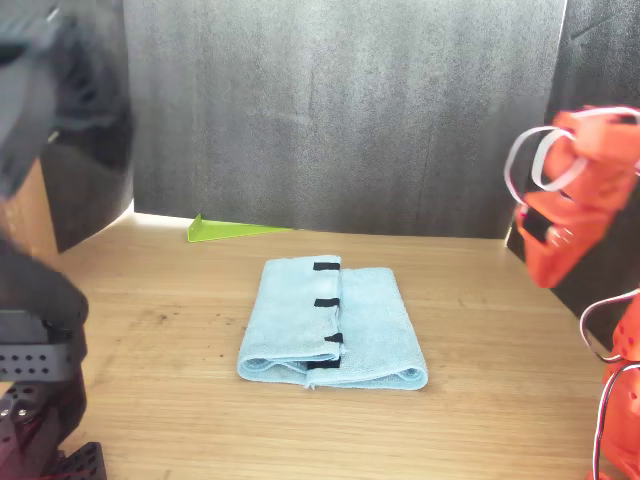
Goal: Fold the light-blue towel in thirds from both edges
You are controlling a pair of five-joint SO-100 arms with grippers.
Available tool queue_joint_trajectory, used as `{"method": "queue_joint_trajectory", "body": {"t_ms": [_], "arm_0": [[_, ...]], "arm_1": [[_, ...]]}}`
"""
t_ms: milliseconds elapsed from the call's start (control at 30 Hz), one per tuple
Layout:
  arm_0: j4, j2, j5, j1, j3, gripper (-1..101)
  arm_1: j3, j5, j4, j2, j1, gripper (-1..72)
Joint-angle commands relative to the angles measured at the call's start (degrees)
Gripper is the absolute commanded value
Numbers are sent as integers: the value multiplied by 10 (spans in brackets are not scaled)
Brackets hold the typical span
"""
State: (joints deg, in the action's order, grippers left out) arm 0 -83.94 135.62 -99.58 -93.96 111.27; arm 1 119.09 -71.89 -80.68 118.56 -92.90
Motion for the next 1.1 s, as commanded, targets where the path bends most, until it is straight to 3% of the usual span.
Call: {"method": "queue_joint_trajectory", "body": {"t_ms": [0, 100, 233, 567, 1067], "arm_0": [[43, 112, 0, -41, 137, -3], [92, 194, 28, -60, 245, -3], [133, 265, 58, -42, 351, -3], [111, 396, 75, -15, 447, 2], [105, 465, 91, -4, 487, 27]], "arm_1": [[93, 8, 30, 190, 51, -1], [195, 21, 91, 299, 112, -1], [294, 5, 120, 368, 110, -1], [400, -23, 53, 620, 131, 22], [402, -129, 64, 619, 188, 41]]}}
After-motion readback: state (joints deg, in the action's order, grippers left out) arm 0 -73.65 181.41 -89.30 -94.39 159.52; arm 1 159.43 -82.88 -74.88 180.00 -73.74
